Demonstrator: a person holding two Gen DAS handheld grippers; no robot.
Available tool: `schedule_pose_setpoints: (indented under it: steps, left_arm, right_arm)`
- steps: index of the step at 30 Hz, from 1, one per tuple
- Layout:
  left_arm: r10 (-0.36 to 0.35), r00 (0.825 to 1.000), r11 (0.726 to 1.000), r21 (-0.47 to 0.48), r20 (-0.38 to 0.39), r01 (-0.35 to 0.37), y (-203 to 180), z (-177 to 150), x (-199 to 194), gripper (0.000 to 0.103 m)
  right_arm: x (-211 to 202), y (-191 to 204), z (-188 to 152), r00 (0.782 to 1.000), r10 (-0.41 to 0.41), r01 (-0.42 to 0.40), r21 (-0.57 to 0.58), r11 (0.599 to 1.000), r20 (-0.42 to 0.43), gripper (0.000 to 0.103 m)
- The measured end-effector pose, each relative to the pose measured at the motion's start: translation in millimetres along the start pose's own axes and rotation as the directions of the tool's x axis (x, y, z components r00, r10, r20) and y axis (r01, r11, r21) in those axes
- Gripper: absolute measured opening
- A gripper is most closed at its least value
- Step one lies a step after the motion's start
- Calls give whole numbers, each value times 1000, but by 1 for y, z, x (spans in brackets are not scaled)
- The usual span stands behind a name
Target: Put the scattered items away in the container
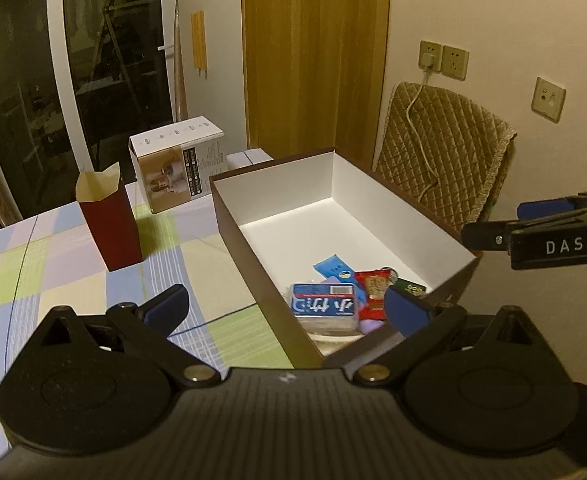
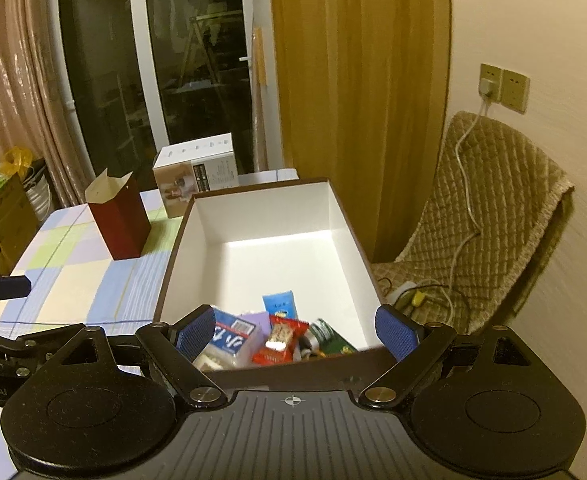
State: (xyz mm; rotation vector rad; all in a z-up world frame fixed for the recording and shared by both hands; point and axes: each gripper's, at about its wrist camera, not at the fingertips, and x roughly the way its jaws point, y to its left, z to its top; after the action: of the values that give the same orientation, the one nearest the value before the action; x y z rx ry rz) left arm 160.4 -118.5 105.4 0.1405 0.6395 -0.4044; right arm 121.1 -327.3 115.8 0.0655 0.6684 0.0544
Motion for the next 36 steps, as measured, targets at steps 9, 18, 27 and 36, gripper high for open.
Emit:
schedule_pose_setpoints:
  steps: [9, 18, 27, 36]
  left_arm:
    - [2, 999, 996, -84, -33, -5, -17, -14, -30, 102]
    - [28, 998, 993, -112, -53, -34, -37, -24, -51, 102]
    - [63, 994, 986, -148, -93, -76, -50, -40, -59, 102]
    - [81, 992, 980, -173, -92, -96, -48, -41, -58, 102]
  right_arm:
    - [-30, 1, -20, 1000, 2, -2, 29, 1000, -11, 92]
    - [-49, 4, -33, 999, 5, -4, 35, 999, -34, 92]
    - [-58, -2, -43, 998, -9, 13, 49, 999, -65, 92]
    - [-63, -3, -48, 997, -12, 16, 48, 999, -77, 92]
